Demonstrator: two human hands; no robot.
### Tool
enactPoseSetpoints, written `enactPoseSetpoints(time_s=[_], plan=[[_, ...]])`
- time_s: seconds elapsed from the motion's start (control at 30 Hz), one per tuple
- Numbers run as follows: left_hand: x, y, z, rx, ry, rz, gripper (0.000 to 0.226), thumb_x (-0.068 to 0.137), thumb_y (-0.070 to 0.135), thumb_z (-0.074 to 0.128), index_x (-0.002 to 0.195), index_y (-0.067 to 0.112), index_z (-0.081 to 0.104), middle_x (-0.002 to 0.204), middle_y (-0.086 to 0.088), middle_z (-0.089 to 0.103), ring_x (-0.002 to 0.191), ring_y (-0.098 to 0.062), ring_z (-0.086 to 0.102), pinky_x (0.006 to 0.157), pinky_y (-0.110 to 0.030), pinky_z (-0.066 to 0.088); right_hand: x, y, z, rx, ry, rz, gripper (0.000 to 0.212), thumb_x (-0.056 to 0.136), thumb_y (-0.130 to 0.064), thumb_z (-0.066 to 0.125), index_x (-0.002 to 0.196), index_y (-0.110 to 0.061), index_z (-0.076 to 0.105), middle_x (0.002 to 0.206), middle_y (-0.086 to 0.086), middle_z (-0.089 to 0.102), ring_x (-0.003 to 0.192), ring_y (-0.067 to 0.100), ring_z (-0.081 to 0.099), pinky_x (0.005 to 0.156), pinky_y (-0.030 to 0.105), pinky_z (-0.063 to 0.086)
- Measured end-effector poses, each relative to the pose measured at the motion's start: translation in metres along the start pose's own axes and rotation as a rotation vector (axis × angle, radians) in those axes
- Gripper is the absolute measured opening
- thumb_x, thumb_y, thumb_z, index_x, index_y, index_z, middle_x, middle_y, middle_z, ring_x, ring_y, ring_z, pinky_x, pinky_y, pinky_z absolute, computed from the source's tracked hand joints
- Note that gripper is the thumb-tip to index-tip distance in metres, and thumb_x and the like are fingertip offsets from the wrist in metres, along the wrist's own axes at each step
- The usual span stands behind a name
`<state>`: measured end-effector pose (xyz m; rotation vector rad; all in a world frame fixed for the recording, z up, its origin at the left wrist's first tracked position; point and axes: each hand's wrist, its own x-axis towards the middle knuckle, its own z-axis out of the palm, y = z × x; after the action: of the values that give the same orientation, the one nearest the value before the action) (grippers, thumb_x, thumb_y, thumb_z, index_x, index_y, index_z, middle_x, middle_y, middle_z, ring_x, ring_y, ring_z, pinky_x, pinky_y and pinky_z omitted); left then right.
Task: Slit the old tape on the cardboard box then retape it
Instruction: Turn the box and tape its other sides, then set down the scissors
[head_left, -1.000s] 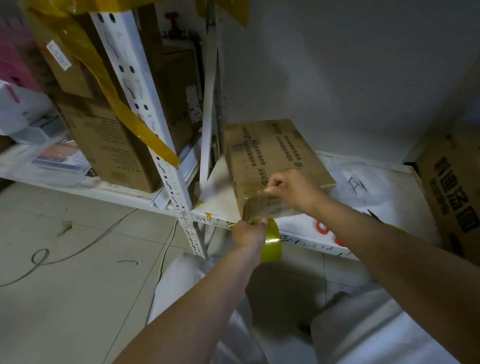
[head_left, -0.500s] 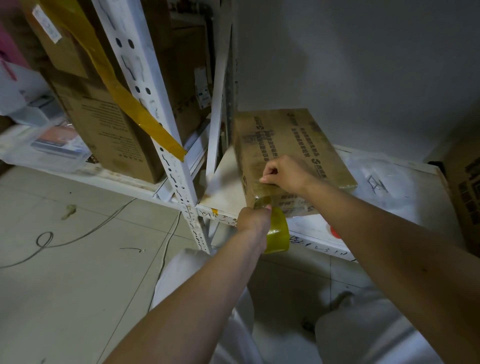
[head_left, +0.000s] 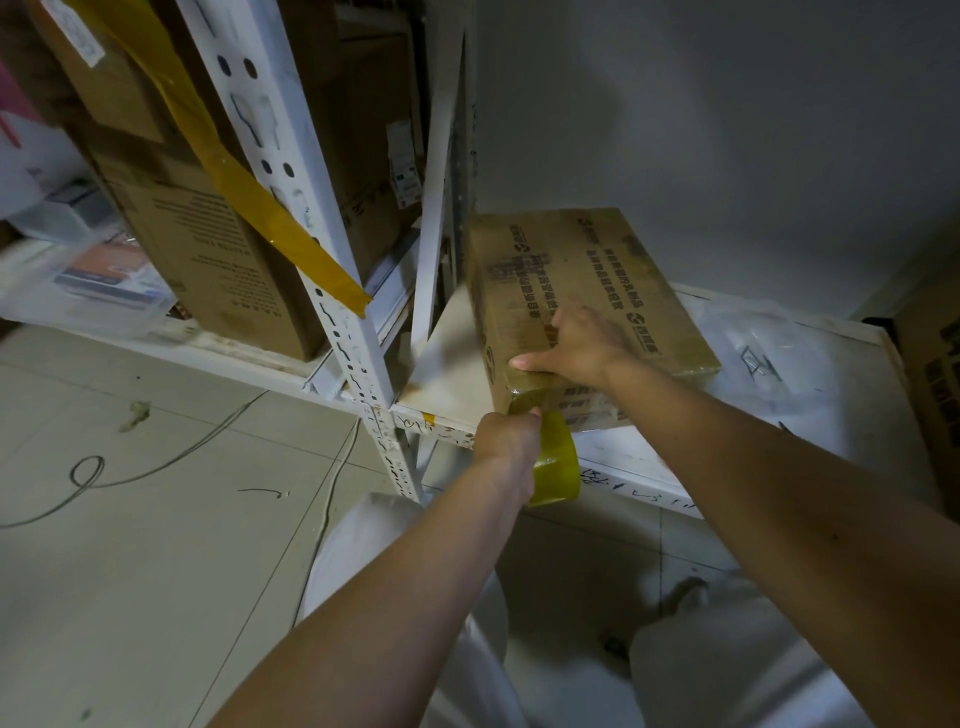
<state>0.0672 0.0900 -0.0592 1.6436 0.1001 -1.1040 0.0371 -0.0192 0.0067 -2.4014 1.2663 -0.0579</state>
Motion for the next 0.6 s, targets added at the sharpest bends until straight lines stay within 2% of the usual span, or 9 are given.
enactPoseSetpoints(time_s=[0.07, 0.13, 0.23, 0.3, 0.37, 0.43, 0.5, 0.6], plan=[[0.001, -0.001, 0.0, -0.005, -0.003, 0.01, 0.038, 0.08, 0.031, 0.064, 0.109, 0.008, 0.057, 0.104, -0.015, 0.066, 0.096, -0.038, 0.064, 0.09, -0.053, 0.051, 0.001, -0.002, 0.006, -0.063, -0.003, 0.036, 0.096, 0.06, -0.075, 0.069, 0.129, -0.013, 0.046, 0.132, 0.007, 0.05, 0.123, 0.029, 0.045, 0.101, 0.042, 0.041], [0.0, -0.002, -0.001, -0.008, 0.008, 0.018, 0.034, 0.084, 0.029, 0.064, 0.108, 0.007, 0.055, 0.104, -0.015, 0.065, 0.097, -0.038, 0.063, 0.09, -0.053, 0.05, 0.0, -0.004, 0.01, -0.078, 0.007, 0.05, 0.094, 0.061, -0.079, 0.064, 0.128, -0.015, 0.047, 0.132, 0.007, 0.048, 0.124, 0.029, 0.043, 0.101, 0.044, 0.04], [-0.005, -0.002, -0.003, 0.004, 0.027, 0.05, 0.027, 0.086, 0.029, 0.065, 0.1, 0.011, 0.05, 0.107, -0.014, 0.064, 0.1, -0.037, 0.062, 0.092, -0.051, 0.051, 0.001, 0.007, 0.006, -0.004, -0.033, -0.023, 0.061, 0.074, -0.065, 0.064, 0.114, -0.021, 0.053, 0.122, 0.003, 0.053, 0.114, 0.023, 0.049, 0.095, 0.04, 0.044], [-0.009, -0.003, -0.004, 0.019, 0.045, 0.091, 0.032, 0.085, 0.029, 0.067, 0.101, 0.009, 0.049, 0.107, -0.013, 0.064, 0.099, -0.034, 0.063, 0.091, -0.048, 0.052, 0.0, 0.019, -0.001, 0.064, -0.075, -0.063, 0.044, 0.079, -0.054, 0.067, 0.109, -0.024, 0.053, 0.116, 0.0, 0.055, 0.104, 0.019, 0.054, 0.091, 0.04, 0.047], [-0.013, -0.005, -0.005, 0.025, 0.037, 0.139, 0.035, 0.084, 0.026, 0.068, 0.108, 0.012, 0.046, 0.105, -0.011, 0.063, 0.097, -0.031, 0.062, 0.091, -0.047, 0.052, -0.003, 0.024, -0.003, 0.096, -0.077, -0.076, 0.037, 0.082, -0.045, 0.068, 0.108, -0.024, 0.053, 0.113, -0.002, 0.055, 0.102, 0.018, 0.055, 0.091, 0.041, 0.048], [-0.019, -0.009, -0.007, 0.033, -0.017, 0.159, 0.028, 0.086, 0.02, 0.066, 0.102, 0.023, 0.043, 0.104, -0.01, 0.062, 0.097, -0.03, 0.061, 0.088, -0.043, 0.051, -0.01, 0.023, -0.002, 0.092, -0.017, -0.147, 0.028, 0.085, -0.035, 0.068, 0.105, -0.024, 0.053, 0.107, -0.005, 0.052, 0.102, 0.017, 0.053, 0.091, 0.039, 0.047], [-0.025, -0.011, -0.01, 0.038, -0.059, 0.164, 0.027, 0.084, 0.016, 0.067, 0.092, 0.028, 0.045, 0.104, -0.011, 0.063, 0.095, -0.029, 0.061, 0.082, -0.039, 0.05, -0.018, 0.019, 0.002, 0.087, 0.042, -0.287, 0.016, 0.085, -0.027, 0.069, 0.093, -0.024, 0.055, 0.098, -0.009, 0.051, 0.099, 0.017, 0.053, 0.085, 0.034, 0.045], [-0.027, -0.011, -0.014, 0.05, -0.083, 0.158, 0.028, 0.082, 0.015, 0.07, 0.094, 0.026, 0.048, 0.108, -0.012, 0.063, 0.1, -0.031, 0.062, 0.084, -0.04, 0.049, -0.026, 0.017, 0.012, 0.098, -0.048, -0.41, 0.018, 0.08, -0.032, 0.074, 0.081, -0.023, 0.058, 0.089, -0.007, 0.053, 0.091, 0.017, 0.054, 0.076, 0.031, 0.045]])
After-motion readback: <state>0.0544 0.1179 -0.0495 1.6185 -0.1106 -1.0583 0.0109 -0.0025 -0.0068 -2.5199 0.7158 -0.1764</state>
